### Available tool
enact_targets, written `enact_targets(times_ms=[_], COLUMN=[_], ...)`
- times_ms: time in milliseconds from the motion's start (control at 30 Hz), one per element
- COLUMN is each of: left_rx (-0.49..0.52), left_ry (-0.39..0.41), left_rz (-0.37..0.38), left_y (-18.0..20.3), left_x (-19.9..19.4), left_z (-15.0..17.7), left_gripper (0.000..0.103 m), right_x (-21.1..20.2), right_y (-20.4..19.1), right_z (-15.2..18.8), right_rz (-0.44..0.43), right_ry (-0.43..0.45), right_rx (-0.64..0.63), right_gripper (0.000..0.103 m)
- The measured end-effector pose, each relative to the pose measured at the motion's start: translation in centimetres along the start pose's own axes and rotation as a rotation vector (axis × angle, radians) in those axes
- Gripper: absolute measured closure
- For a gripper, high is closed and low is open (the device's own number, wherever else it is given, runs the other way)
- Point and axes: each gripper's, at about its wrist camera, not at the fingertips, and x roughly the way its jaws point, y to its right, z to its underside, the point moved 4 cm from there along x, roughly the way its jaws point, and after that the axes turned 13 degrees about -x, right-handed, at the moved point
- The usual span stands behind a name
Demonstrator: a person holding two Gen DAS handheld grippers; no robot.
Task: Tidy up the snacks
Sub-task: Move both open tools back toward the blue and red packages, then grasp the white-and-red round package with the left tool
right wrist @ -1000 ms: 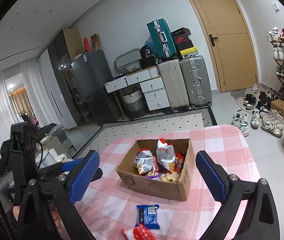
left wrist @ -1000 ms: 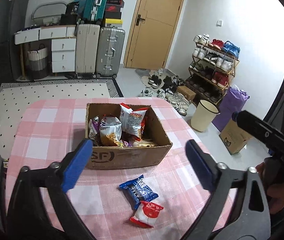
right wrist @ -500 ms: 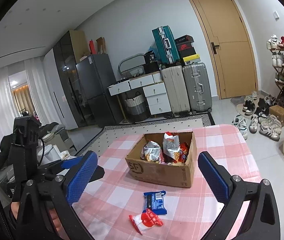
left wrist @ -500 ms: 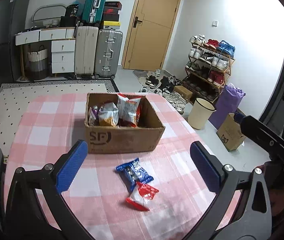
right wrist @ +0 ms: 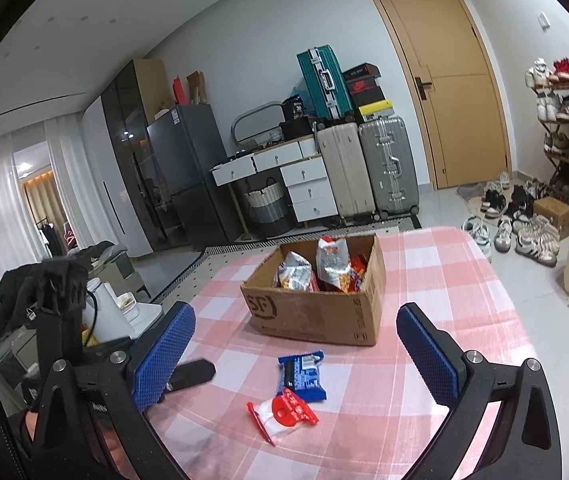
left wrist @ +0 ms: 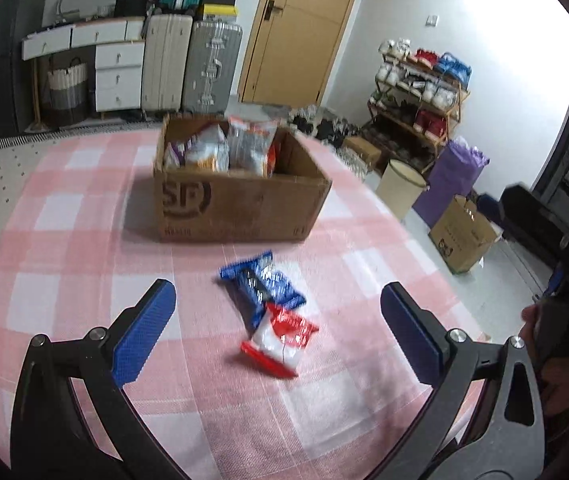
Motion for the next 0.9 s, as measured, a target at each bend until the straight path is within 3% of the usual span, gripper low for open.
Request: enact_targets(times_ms=[667,900], left_rx=[-0.015,-0.024], left_ry=[-0.183,-0.226], left_rz=[-0.014,-0.009], left_y=[-2.0,-2.0], left_x=[10.9,13.6], left_z=[4.8,5.3], left_gripper=[0.001,0.025], right_x=[5.8,6.8], right_y=[3.5,4.1], right_z=[6.0,7.3], right_rz=[-0.012,-0.018], right_ry=[-0.113,-0.139], right_rx=[0.076,0.098], right_gripper=[0.001,0.001])
